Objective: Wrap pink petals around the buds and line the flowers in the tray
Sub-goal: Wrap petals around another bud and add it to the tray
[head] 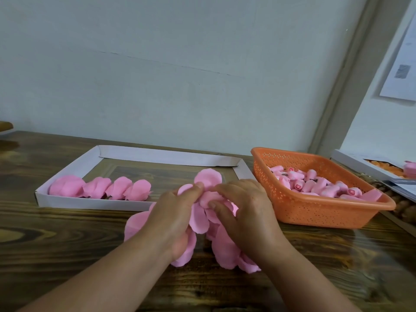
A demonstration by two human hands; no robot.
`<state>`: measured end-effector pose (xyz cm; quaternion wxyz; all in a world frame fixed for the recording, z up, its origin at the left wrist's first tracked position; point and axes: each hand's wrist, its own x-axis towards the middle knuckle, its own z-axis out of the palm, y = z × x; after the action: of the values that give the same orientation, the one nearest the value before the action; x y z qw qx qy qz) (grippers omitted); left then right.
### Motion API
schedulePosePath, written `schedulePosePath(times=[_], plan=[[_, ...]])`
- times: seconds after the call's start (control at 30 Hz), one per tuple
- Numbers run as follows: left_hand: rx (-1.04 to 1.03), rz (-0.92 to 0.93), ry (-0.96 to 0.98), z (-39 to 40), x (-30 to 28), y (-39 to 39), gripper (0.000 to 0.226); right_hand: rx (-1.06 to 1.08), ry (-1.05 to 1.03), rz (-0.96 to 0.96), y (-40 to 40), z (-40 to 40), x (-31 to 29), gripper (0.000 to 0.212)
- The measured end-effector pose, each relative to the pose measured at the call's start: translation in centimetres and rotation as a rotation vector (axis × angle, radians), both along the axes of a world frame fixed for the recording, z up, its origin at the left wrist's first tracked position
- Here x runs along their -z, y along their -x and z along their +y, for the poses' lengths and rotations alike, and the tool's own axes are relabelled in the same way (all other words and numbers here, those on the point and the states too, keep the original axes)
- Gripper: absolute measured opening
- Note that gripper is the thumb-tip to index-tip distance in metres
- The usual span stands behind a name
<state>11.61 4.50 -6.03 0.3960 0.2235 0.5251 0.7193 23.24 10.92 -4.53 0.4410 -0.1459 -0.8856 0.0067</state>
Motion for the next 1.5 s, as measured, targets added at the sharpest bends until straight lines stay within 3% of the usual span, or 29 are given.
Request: schedulePosePath(times=[0.1,0.23,0.33,0.4,0.63,0.8,0.87,0.97,1.13,1.23,1.33,1.5], plan=[[0.032,0.082,-0.015,-0.1,-0.1,0.0,0.021,-0.011,0.129,0.055,-0.1,-0.1,0.0,0.011],[0.092,0.095,-0.058,-0.2,-0.3,-0.2,0.02,-0.072,0.469,0.122,-0.9,0.6,-0.6,0.044],[0.149,0.097,-0.083,-0.3,-0.4,-0.2,0.021,-0.149,0.626,0.038,-1.2,0.9,-1.0,0.028],[0.207,0.107,-0.102,-0.5,-0.6,-0.2,0.014,-0.194,0.668,0.094,-1.4,1.1,-1.1,0.018],[0.345,0.139,-0.164,-1.1,-1.0,-0.5,0.024,-0.298,0.679,0.141,-1.9,2.0,-1.3,0.019],[0.39,0.09,-0.137,-1.0,-0.9,-0.5,0.011,-0.535,0.959,0.087,-2.7,2.8,-1.6,0.026],[0.403,0.072,-0.116,-1.0,-0.8,-0.5,0.02,-0.517,0.98,0.067,-2.7,2.8,-1.6,0.024],[0.379,0.025,-0.112,-1.0,-0.8,-0.6,0.01,-0.457,0.944,0.084,-2.4,2.7,-1.4,0.022],[0.353,-0.025,-0.102,-0.9,-0.8,-0.5,0.026,-0.393,0.894,0.085,-2.3,2.5,-1.3,0.027],[0.367,-0.055,-0.093,-0.9,-1.0,-0.6,0.02,-0.435,0.918,0.088,-2.5,2.6,-1.5,0.019],[0.361,-0.136,-0.11,-0.8,-1.0,-0.5,0.038,-0.419,0.903,0.17,-2.5,2.8,-1.4,0.008],[0.374,-0.083,-0.075,-0.9,-0.9,-0.6,0.042,-0.406,0.821,0.171,-2.4,2.7,-1.3,0.014]])
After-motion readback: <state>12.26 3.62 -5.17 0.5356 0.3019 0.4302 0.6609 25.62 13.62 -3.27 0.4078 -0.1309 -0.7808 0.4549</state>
